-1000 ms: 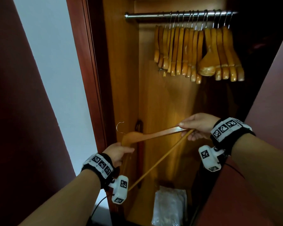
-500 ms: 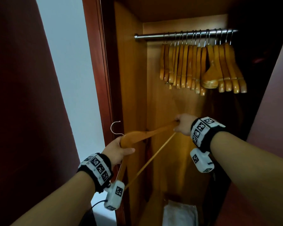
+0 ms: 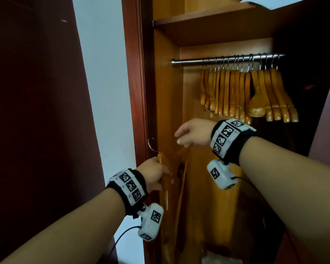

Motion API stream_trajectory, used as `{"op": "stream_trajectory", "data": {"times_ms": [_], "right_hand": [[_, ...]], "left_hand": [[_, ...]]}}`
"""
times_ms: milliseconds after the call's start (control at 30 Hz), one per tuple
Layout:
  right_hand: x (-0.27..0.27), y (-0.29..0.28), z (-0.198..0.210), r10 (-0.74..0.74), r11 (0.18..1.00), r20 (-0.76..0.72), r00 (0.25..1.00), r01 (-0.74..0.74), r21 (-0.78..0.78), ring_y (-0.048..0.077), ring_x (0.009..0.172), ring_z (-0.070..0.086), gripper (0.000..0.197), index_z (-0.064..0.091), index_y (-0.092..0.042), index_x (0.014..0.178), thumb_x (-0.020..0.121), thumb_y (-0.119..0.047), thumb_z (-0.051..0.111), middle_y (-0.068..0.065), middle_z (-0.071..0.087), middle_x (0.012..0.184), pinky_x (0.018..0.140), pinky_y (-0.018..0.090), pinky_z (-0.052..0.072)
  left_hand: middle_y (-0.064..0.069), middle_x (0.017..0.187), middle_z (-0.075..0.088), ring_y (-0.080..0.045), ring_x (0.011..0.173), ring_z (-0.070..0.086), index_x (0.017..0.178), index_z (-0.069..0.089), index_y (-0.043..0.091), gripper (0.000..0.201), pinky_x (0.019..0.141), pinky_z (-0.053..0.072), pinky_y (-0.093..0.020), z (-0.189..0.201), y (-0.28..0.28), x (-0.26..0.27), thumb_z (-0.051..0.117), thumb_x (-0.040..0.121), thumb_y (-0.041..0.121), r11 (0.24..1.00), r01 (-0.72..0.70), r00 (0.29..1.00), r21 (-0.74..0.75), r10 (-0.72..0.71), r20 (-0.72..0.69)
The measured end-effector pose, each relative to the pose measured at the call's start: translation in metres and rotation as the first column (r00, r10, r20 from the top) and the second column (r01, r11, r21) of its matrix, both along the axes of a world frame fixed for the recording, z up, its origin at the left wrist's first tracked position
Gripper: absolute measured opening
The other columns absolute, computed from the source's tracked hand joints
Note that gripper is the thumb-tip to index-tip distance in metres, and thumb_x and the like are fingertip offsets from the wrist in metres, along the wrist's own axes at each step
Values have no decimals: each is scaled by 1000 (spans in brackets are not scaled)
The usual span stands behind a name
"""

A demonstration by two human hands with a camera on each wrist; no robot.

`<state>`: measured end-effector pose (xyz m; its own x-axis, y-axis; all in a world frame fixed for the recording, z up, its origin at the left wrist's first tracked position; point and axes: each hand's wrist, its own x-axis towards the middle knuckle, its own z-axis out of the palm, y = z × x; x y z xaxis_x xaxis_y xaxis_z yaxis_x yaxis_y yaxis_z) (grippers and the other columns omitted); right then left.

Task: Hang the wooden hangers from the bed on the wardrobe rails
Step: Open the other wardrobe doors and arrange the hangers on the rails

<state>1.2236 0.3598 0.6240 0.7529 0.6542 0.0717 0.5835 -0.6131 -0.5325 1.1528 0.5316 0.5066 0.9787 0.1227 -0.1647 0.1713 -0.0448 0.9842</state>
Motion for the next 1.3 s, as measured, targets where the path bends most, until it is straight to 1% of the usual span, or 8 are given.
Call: {"op": "stream_trajectory", "data": {"times_ms": [167,300,467,600,800,1000,1200,1300], "right_hand": [[-5,13,20,17,997,10,1000,-17,73,9,89,70,35,61,-20,129,94,-25,63,-2,71,97,79,29,60],[7,20,42,36,999,74,997,-38,19,9,90,68,37,58,-19,132,96,-25,60,-4,67,97,79,29,60],[38,15,83,11,992,36,999,-15,124,15,94,70,44,49,-18,139,96,-20,60,2,66,111,77,31,61],[72,2,115,-19,976,27,999,13,215,19,94,70,47,46,-17,141,96,-14,60,4,65,108,77,34,61],[130,-10,160,-64,979,105,992,43,197,24,101,68,48,43,-21,144,98,-10,53,9,60,119,85,39,59],[184,-18,191,-66,988,65,996,56,145,18,61,55,37,51,-15,133,97,-9,50,9,55,91,51,30,49],[211,-20,200,-63,996,126,990,55,69,24,75,54,38,49,-13,136,99,-4,47,5,50,84,65,33,48],[214,-23,208,-61,997,233,970,47,62,27,90,60,41,51,-18,137,98,-5,50,9,59,99,84,39,53]], "left_hand": [[-17,106,61,-33,96,66,128,56,10,36,93,54,-56,16,-13,12,56,93,1,994,60,996,-97,-52,76],[-19,102,59,-32,89,65,129,53,1,38,70,58,-42,44,-21,31,60,92,-1,996,59,987,-63,-48,153],[-19,93,64,-34,93,67,130,52,2,49,97,55,-50,94,-23,59,60,84,-14,992,102,965,-74,-81,248],[-18,97,68,-31,93,70,150,34,7,72,81,60,-39,131,-22,88,64,86,-10,988,126,946,-85,-94,311],[-14,97,68,-28,85,73,136,44,6,42,70,63,-42,180,-29,141,60,97,3,999,28,927,-37,-13,374],[-22,99,64,-27,81,73,140,41,-1,44,60,60,-32,222,-24,196,57,99,3,998,-38,888,-48,56,457],[-18,95,62,-30,89,72,121,51,-2,20,60,60,-32,239,-19,248,51,101,3,998,-62,890,-33,70,451],[-19,97,62,-32,92,71,119,51,-2,18,66,61,-37,245,-10,272,50,102,3,993,-106,884,-42,114,453]]}}
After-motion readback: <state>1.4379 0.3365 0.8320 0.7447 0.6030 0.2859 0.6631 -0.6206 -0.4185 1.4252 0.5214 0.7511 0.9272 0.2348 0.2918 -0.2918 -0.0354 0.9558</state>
